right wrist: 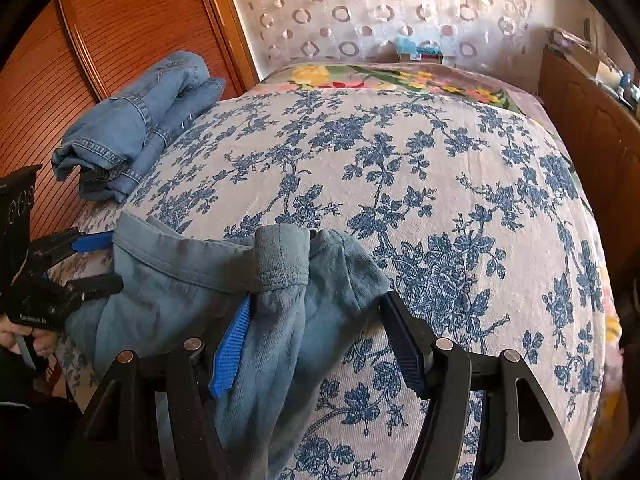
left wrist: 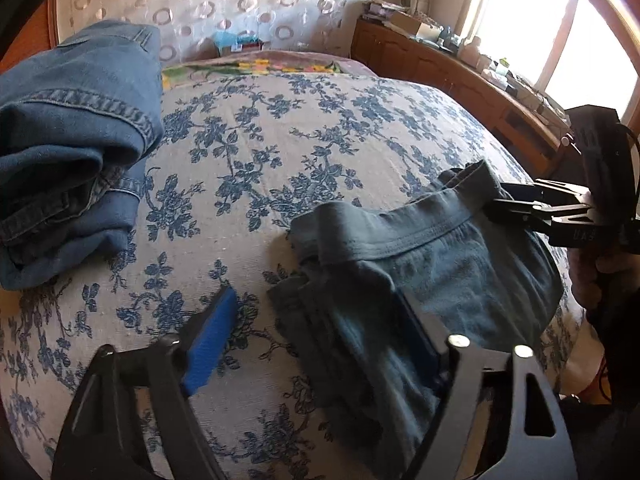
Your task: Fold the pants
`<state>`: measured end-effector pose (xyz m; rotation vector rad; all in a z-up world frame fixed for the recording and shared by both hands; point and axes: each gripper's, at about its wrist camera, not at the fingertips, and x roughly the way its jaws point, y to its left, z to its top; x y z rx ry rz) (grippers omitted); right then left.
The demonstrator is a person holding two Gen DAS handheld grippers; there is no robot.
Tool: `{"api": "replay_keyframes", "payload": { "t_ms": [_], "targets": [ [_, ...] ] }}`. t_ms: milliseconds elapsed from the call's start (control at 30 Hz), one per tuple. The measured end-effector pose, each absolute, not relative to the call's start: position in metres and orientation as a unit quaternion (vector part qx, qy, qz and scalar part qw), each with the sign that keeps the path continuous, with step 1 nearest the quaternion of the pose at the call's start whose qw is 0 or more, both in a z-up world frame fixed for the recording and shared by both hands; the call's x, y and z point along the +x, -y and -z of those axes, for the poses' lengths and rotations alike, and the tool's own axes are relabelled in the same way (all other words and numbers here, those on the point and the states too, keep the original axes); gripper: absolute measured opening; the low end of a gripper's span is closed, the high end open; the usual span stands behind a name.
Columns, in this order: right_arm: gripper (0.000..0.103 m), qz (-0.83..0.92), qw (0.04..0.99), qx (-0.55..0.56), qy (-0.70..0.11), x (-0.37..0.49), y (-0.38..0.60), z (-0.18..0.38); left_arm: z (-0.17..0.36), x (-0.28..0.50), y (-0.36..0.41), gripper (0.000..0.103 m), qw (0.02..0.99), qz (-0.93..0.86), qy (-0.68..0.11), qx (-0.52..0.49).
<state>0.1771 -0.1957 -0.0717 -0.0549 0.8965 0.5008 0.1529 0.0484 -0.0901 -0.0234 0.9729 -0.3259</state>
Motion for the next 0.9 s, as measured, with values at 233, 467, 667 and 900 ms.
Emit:
{"api": "replay_keyframes", "payload": {
  "t_ms": [233, 467, 667, 900],
  "targets": [
    [0.054, -0.246, 0.864, -0.027, -0.439, 0.18, 0.19, 0.069, 0.087, 0.154, -0.056, 0.049, 0.861, 0.157, -0.482, -0.033],
    [0.042, -0.26, 0.858, -0.019, -0.442, 0.186, 0.188, 0.071, 0.087, 0.157, -0.05, 0.045, 0.861, 0.161, -0.481, -0.041],
    [0.032, -0.27, 0.857, -0.007, -0.438, 0.189, 0.187, 0.074, 0.089, 0.161, -0.045, 0.023, 0.859, 0.174, -0.478, -0.047],
    [0.022, -0.279, 0.854, 0.004, -0.439, 0.189, 0.187, 0.074, 0.085, 0.162, -0.045, 0.015, 0.86, 0.179, -0.475, -0.048]
  ]
}}
